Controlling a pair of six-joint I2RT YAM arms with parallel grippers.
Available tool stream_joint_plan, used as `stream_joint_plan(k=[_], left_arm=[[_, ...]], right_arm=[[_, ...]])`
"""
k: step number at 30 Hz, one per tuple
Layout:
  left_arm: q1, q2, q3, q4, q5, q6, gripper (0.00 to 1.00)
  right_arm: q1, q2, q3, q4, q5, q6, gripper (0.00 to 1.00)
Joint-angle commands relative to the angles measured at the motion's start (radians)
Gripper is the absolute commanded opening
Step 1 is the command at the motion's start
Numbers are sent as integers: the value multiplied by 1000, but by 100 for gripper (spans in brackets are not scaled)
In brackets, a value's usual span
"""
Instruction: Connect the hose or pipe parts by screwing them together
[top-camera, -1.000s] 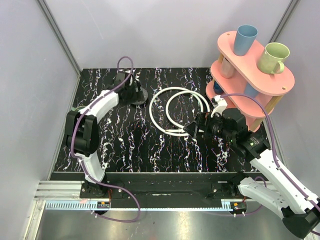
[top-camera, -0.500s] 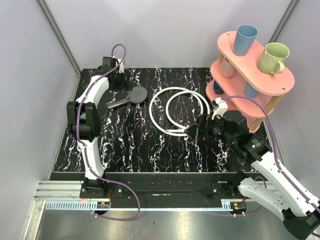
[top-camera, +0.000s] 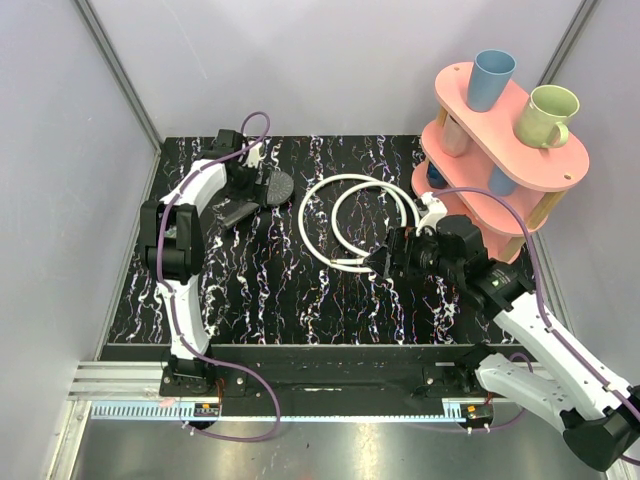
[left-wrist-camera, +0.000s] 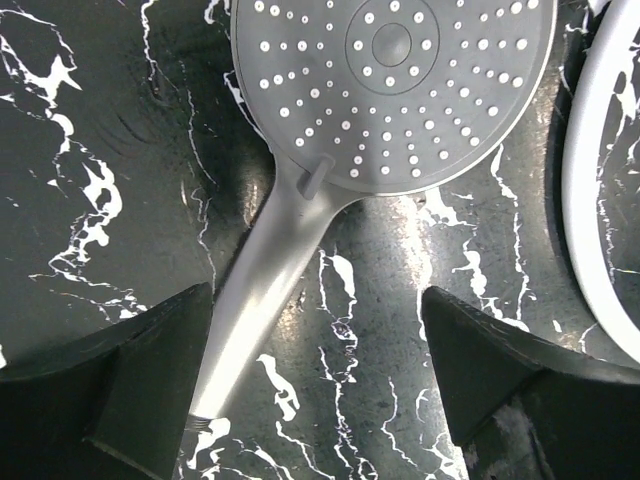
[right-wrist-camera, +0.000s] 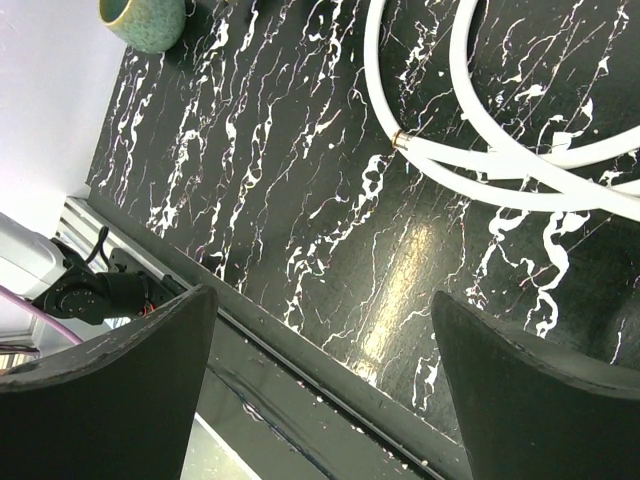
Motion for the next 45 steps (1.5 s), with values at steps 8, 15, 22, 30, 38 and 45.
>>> stream_joint_plan(k=[8,15,22,30,38,45], left_arm=[[2,47,101,-32,27,84,89],[-50,1,-23,-58,17,24,81],[-50,-54,-124,-4,21,-71,65],[-68,-108,-201,40,-49,-141,28],[-122,-312,-345,152,-58,-232,0],[-263,-562,-535,270,-51,-373,0]], right_arm=[[-4,-66,39,-11,-11,-8,100],[-2,-61,7,38,10,7,100],[-4,-31,-56,148,9,86,99],[-2,-41,-73,202,32,179,98],[-4,109,0,343,88,409,93],[-2,390,160,469,99,481,92]])
